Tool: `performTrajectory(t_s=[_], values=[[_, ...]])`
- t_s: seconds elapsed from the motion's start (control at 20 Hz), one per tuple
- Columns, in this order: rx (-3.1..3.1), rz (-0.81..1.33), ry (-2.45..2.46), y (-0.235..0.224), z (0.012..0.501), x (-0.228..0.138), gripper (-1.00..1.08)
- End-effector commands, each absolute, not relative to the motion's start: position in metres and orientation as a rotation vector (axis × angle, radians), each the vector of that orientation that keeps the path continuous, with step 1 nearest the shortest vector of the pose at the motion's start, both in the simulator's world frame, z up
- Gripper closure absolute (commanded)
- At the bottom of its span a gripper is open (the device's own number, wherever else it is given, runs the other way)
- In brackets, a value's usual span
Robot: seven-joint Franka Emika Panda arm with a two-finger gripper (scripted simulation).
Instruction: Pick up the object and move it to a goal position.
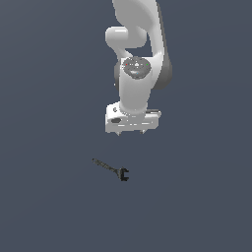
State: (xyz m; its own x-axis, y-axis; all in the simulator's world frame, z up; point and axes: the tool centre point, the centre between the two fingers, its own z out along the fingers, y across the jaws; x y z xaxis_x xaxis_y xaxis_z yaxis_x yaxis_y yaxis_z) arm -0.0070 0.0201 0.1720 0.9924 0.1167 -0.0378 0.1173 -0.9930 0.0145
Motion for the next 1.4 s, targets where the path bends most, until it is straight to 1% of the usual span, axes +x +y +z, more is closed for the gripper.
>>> performTrajectory(t_s=[0.0, 0.45, 1.35], values=[[3.116, -0.057, 0.219, 0.018, 0.169, -0.004, -0.92], [3.091, -0.053, 0.45, 0.005, 0.153, 0.012, -0.92], [2.934, -0.031, 1.097, -0.038, 0.1, 0.052, -0.92]])
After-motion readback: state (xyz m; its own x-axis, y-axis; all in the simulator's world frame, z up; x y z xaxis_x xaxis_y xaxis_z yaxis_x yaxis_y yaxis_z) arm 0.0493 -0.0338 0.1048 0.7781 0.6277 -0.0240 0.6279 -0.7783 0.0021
